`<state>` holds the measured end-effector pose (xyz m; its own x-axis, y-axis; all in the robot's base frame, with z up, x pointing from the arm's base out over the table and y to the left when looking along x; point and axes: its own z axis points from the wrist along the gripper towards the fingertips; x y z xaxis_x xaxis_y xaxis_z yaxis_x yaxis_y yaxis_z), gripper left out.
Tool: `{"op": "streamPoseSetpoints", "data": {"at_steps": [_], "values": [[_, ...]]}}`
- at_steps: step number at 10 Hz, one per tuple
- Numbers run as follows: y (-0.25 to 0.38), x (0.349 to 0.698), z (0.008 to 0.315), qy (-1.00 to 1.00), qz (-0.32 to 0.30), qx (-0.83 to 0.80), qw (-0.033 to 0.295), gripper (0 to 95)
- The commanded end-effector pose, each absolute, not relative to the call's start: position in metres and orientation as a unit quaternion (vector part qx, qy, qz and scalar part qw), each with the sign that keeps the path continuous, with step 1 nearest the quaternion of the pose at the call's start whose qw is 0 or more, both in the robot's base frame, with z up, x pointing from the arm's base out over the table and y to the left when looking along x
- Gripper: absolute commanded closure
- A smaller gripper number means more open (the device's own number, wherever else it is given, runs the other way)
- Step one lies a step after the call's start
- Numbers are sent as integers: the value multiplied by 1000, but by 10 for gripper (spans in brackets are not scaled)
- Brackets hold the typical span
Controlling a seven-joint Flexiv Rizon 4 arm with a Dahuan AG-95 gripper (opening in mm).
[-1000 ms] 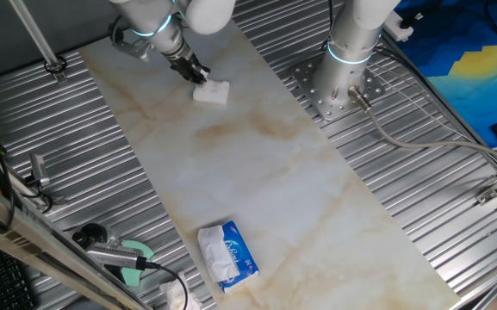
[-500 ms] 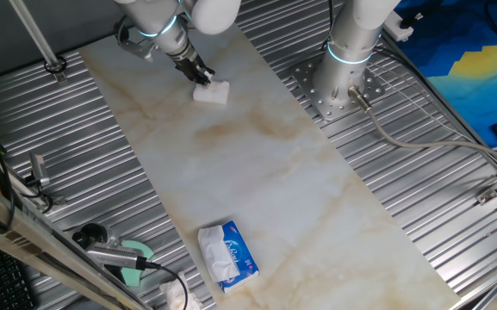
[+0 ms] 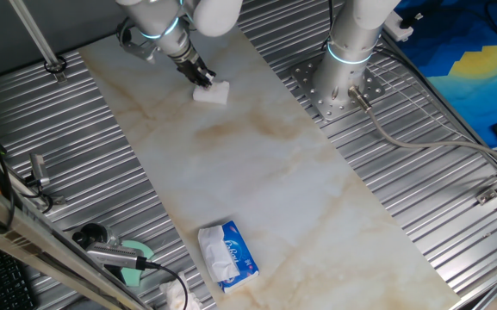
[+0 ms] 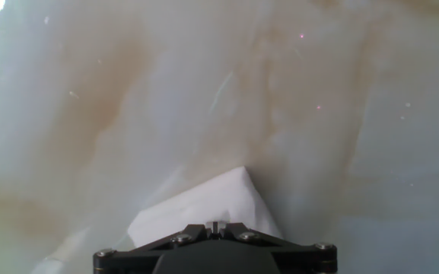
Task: Clean the tabletop with a sponge
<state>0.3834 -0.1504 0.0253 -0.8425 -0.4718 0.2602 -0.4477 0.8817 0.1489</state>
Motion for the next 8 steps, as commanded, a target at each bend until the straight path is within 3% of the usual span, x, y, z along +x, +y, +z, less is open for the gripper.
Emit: {"op": "streamPoseSetpoints", "data": {"at_steps": [1, 8], "values": [[-150, 386, 24, -959, -39, 242, 143, 950], [-156, 399, 24, -954, -33, 264, 139, 950]]}}
